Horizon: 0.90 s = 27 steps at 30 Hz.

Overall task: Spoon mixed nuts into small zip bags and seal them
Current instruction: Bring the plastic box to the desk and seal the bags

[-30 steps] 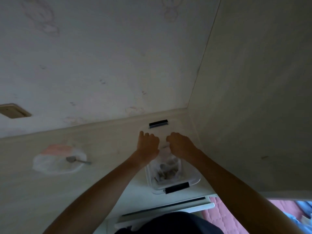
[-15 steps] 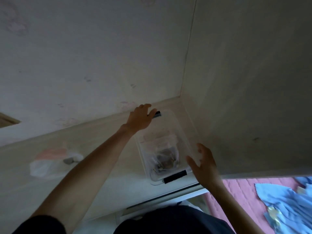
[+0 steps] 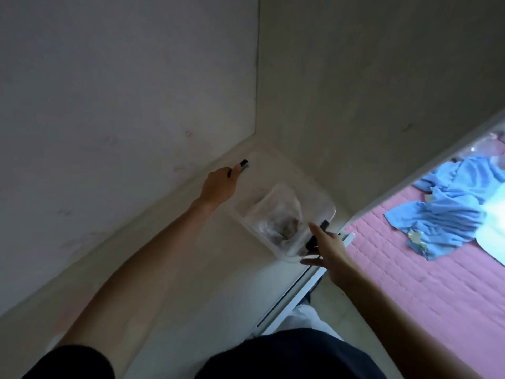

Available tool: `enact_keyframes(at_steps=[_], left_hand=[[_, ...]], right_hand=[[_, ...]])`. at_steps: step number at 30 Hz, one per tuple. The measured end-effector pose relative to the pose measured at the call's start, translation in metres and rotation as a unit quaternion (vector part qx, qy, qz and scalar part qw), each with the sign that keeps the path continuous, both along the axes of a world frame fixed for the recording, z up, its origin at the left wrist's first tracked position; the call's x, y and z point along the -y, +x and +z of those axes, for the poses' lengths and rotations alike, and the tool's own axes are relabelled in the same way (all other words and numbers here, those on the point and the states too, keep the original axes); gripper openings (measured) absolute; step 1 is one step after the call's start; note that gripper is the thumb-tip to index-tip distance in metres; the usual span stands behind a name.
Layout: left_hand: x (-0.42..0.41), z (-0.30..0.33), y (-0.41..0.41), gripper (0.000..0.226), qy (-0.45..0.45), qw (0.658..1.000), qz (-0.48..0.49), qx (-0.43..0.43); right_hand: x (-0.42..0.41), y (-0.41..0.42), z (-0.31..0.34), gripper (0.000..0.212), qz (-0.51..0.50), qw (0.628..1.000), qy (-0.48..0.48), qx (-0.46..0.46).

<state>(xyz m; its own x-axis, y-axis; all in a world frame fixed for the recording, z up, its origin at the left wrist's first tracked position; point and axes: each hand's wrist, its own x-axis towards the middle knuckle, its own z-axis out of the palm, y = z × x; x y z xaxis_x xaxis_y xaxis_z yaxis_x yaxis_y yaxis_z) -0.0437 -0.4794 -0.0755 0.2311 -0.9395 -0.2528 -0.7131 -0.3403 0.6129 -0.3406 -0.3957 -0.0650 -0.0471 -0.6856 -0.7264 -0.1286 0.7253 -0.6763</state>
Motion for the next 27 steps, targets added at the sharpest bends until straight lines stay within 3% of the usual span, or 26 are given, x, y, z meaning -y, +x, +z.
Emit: enact_keyframes(at_steps=[7, 10, 13, 17, 20, 23, 27], left_hand=[[-0.054, 0.015, -0.002, 0.067, -0.073, 0.996, -0.039, -0.018], [-0.087, 0.025, -0.016, 0.082, -0.079, 0.993, -0.058, -0.069], [-0.121, 0.030, -0.040, 0.078, -0.081, 0.984, -0.072, -0.140], [-0.161, 0.024, -0.078, 0.062, -0.052, 0.973, -0.100, -0.200], [-0.186, 0.015, -0.118, 0.062, -0.009, 0.965, -0.124, -0.230], [-0.203, 0.009, -0.163, 0.062, 0.024, 0.957, -0.162, -0.238], [-0.218, 0.013, -0.235, 0.057, 0.060, 0.945, -0.220, -0.234]], right_hand=[[-0.074, -0.004, 0.019, 0.041, -0.043, 0.985, -0.132, -0.106], [-0.121, -0.019, 0.030, 0.044, -0.068, 0.977, -0.158, -0.125], [-0.167, -0.041, 0.038, 0.046, -0.107, 0.965, -0.184, -0.155], [-0.227, -0.074, 0.036, 0.052, -0.164, 0.955, -0.162, -0.185], [-0.272, -0.101, 0.033, 0.044, -0.226, 0.944, -0.151, -0.189], [-0.313, -0.130, 0.030, 0.055, -0.268, 0.935, -0.130, -0.194], [-0.356, -0.172, 0.033, 0.050, -0.360, 0.906, -0.110, -0.196]])
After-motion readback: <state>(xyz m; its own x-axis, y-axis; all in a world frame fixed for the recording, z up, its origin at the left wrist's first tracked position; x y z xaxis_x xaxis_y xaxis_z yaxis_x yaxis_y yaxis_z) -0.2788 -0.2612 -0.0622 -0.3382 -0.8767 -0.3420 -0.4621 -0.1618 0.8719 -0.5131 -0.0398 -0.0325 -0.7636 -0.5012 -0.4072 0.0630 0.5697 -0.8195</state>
